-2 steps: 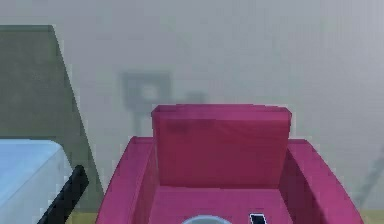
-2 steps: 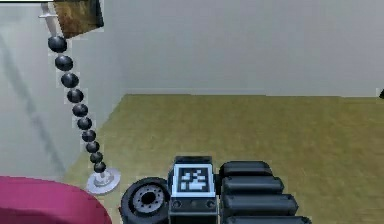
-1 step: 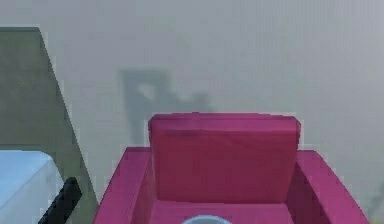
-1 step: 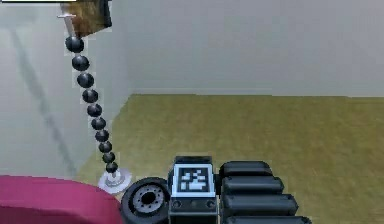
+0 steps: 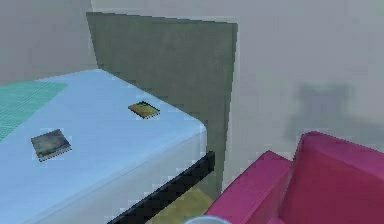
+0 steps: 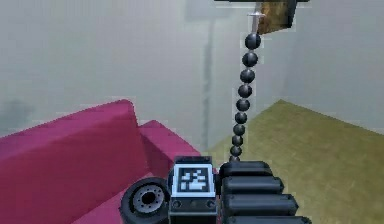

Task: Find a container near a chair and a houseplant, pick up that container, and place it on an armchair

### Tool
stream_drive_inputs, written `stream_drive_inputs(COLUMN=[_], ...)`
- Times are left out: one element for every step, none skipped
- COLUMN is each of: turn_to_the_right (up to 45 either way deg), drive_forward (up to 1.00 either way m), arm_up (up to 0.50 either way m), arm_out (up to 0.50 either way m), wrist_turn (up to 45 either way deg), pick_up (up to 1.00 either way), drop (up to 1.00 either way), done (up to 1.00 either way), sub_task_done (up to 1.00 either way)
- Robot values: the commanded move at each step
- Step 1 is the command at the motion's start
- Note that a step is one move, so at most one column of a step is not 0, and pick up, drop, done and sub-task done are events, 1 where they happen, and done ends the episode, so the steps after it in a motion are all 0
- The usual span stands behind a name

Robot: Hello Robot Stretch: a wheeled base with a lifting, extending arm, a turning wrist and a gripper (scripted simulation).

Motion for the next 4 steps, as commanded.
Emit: stream_drive_inputs(turn_to_the_right=[-12.0,-3.0,0.0,0.0], drive_forward=[0.0,0.0,0.0,0.0], arm_up=[0.0,0.0,0.0,0.0], arm_out=[0.0,0.0,0.26,0.0], wrist_turn=[0.0,0.0,0.0,45.0], pick_up=[0.0,0.0,0.0,0.0], drop=[0.0,0.0,0.0,0.0], done=[0.0,0.0,0.0,0.0], sub_task_done=[0.0,0.0,0.0,0.0])
